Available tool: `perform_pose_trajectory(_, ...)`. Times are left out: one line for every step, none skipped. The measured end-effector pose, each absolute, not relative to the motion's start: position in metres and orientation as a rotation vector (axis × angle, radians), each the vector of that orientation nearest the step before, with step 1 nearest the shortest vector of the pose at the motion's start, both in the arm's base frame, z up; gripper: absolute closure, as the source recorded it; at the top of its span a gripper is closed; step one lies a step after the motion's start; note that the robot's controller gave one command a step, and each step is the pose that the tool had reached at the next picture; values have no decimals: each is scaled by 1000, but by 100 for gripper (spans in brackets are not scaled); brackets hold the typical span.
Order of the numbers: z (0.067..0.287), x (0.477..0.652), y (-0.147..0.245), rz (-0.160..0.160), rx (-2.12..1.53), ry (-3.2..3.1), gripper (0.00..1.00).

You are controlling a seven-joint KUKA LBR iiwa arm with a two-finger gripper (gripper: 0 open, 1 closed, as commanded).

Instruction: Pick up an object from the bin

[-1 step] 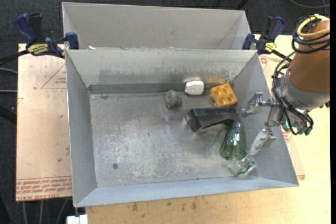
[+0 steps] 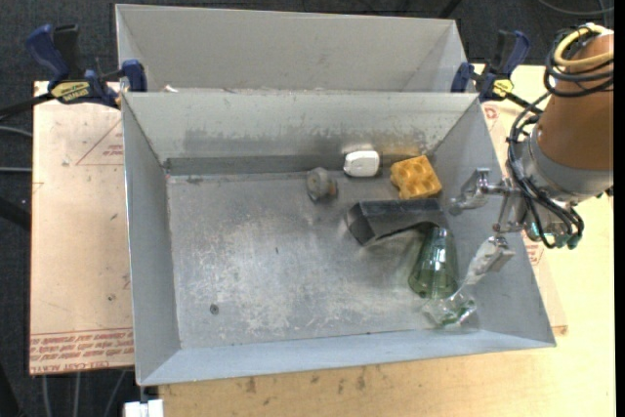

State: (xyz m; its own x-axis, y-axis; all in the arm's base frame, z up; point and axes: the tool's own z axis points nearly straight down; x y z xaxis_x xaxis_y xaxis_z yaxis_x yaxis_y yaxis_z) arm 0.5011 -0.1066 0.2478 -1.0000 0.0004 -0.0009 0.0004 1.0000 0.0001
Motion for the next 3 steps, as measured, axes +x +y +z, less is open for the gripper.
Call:
perform_pose_trajectory(210,506,-108,-1,80,3131,0)
perform_pose_trajectory(142,513,-113,0,104,3134,0)
perform_pose_trajectory(95,501,-98,3,390,3116,0)
